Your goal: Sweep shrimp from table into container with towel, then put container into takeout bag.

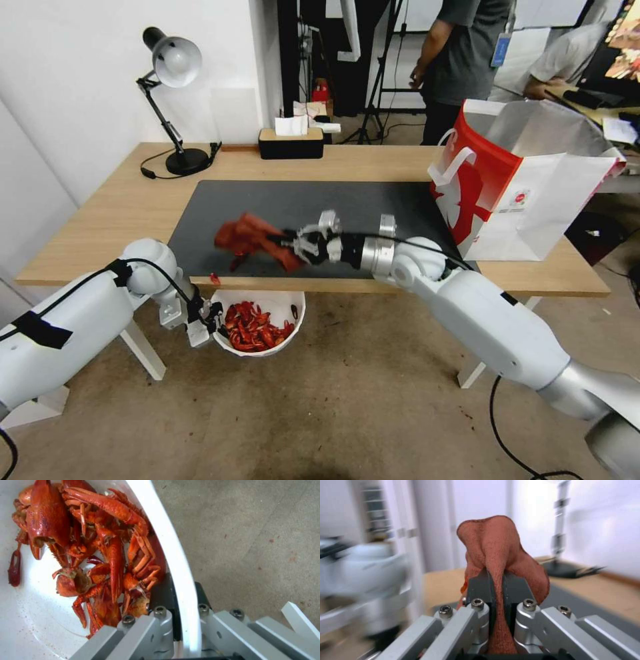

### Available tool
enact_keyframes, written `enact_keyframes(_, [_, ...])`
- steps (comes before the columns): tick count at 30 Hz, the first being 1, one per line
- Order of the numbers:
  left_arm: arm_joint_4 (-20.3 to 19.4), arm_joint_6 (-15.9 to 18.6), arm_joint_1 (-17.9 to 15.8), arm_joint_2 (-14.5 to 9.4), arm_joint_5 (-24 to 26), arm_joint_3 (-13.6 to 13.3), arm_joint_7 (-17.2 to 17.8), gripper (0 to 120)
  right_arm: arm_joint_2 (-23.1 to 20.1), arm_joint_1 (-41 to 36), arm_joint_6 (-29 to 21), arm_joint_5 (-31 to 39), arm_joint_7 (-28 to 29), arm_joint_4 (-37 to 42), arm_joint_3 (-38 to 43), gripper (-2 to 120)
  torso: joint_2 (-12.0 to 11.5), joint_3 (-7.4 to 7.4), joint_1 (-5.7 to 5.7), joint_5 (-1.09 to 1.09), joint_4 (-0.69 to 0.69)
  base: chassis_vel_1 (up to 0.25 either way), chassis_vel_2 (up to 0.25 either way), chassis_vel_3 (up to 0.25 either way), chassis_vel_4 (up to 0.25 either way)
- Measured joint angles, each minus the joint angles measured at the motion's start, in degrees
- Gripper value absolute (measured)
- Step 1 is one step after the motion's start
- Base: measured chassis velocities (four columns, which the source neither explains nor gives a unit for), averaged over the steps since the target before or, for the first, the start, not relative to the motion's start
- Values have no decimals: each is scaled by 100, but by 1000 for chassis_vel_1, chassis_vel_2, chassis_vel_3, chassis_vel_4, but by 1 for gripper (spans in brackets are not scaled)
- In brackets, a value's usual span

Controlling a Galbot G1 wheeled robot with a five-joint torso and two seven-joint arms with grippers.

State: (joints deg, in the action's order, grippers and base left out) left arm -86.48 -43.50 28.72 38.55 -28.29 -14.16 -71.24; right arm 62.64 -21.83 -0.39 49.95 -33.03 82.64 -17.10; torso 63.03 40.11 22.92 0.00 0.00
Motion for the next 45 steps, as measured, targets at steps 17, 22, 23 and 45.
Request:
enact_keyframes(17, [50, -52, 141, -47, -15, 181, -8, 0, 1158, 643, 173, -2588, 1843, -2374, -92, 2, 0, 0, 0, 0, 0, 0, 0, 0, 0])
enact_keyframes(22, [115, -88, 142, -54, -14, 222, -9, 0, 1476, 859, 89, -2649, 1509, -2879, -276, 2, -1, -1, 0, -1, 0, 0, 0, 0, 0])
enact_keyframes(23, [126, -92, 141, -55, -14, 229, -10, 0, 1529, 897, 66, -2648, 1336, -2954, -323, 2, 0, -1, 0, -1, 1, 0, 0, 0, 0])
enact_keyframes(45, [305, -212, 108, -196, 30, 363, -12, 0, 1624, 901, 262, -1939, -1164, -2853, -893, 2, 0, 0, -2, -1, -1, 0, 0, 0, 0])
